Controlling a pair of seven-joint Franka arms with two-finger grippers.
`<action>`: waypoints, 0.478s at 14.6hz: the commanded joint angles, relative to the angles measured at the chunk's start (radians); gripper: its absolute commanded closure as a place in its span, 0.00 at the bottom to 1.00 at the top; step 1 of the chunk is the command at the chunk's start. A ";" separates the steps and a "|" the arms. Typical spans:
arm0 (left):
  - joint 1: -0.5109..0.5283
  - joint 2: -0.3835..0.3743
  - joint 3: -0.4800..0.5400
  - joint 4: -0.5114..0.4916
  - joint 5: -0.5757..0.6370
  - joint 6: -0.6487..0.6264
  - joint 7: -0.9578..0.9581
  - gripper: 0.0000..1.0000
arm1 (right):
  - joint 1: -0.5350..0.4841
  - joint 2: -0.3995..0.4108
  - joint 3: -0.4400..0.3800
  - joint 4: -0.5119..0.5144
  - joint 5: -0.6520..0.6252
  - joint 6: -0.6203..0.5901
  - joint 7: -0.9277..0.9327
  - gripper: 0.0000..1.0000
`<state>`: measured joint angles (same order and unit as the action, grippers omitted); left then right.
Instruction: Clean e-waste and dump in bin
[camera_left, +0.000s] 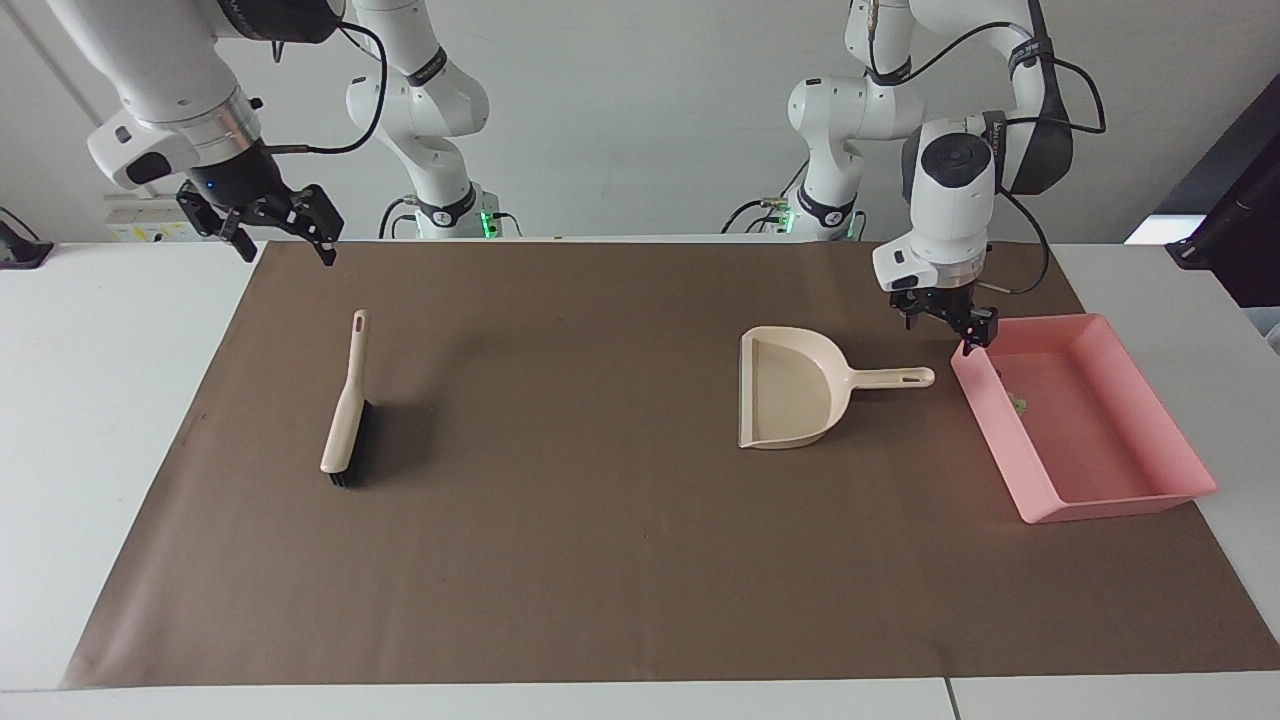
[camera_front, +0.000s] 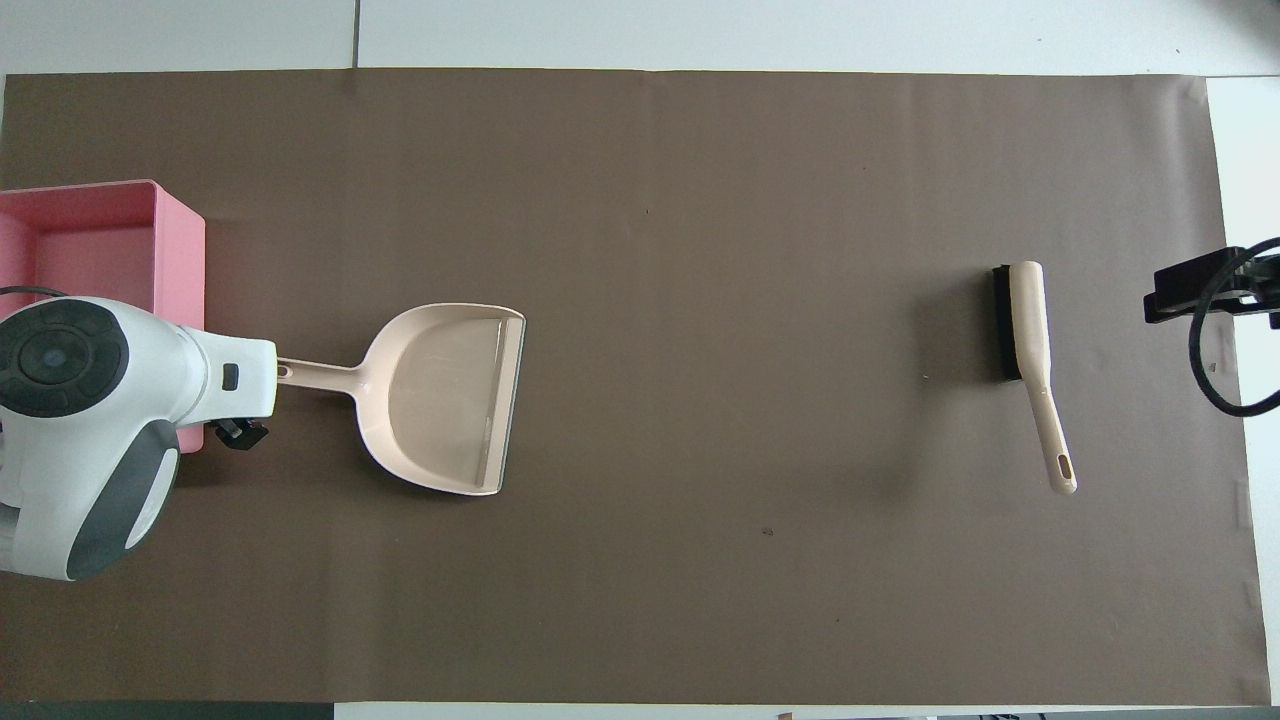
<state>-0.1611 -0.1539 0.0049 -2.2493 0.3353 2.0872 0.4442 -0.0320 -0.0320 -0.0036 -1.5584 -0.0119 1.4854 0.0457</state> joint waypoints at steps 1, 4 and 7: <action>0.066 0.013 -0.003 0.081 -0.135 -0.006 -0.160 0.02 | -0.011 -0.008 0.005 -0.014 0.013 0.009 -0.020 0.01; 0.112 0.039 -0.003 0.198 -0.245 -0.039 -0.240 0.02 | -0.012 -0.008 0.005 -0.014 0.013 0.009 -0.020 0.01; 0.161 0.089 -0.003 0.374 -0.329 -0.177 -0.271 0.02 | -0.011 -0.009 0.005 -0.014 0.013 0.009 -0.020 0.01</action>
<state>-0.0310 -0.1286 0.0085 -2.0175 0.0537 2.0144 0.2066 -0.0321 -0.0320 -0.0036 -1.5585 -0.0119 1.4854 0.0457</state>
